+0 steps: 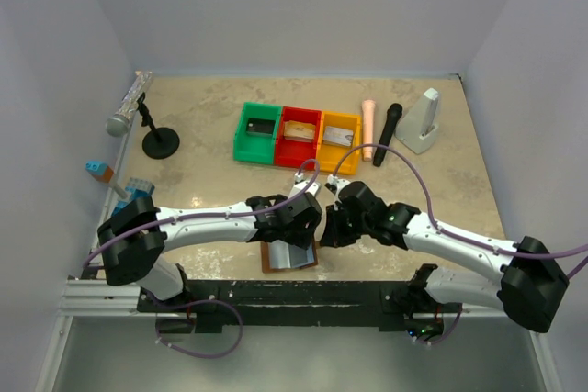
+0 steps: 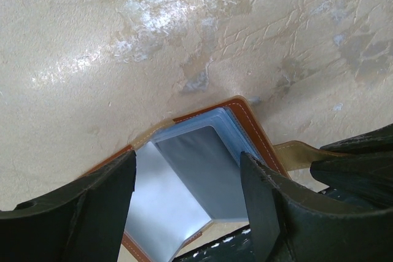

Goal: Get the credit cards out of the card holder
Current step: Remove the credit card from the card holder.

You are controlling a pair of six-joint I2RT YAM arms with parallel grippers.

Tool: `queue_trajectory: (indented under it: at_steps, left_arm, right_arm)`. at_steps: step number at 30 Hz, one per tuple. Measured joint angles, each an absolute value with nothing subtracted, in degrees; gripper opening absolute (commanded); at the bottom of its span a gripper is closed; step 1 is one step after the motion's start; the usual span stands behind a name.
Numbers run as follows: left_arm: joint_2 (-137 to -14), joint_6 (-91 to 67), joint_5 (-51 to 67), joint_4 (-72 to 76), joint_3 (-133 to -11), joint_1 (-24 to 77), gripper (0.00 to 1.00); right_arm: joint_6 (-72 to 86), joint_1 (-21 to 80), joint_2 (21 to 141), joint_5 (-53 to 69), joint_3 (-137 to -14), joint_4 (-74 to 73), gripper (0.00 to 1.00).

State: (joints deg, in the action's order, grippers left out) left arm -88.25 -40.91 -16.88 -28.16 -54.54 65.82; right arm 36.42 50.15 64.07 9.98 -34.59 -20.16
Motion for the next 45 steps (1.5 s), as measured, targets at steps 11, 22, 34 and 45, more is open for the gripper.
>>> queue_trajectory:
  at_steps: [11,22,34,45]
  left_arm:
    - [-88.3,-41.1,-16.9,-28.4,-54.5,65.8,0.72]
    - [-88.4,-42.5,-18.9,-29.5,-54.5,66.2,0.7]
    - [-85.1,-42.9,-19.7,-31.0,-54.5,66.2,0.72]
    - [-85.1,-42.9,-17.2,-31.0,-54.5,67.0,0.72]
  right_arm:
    - [36.4,51.1,62.7,9.8,-34.8,-20.7,0.0]
    - [36.4,51.4,61.3,9.6,-35.1,-21.9,0.0]
    - [36.4,52.2,61.3,9.6,-35.5,-22.2,0.0]
    - [36.4,53.2,60.3,9.5,-36.2,-22.6,0.0]
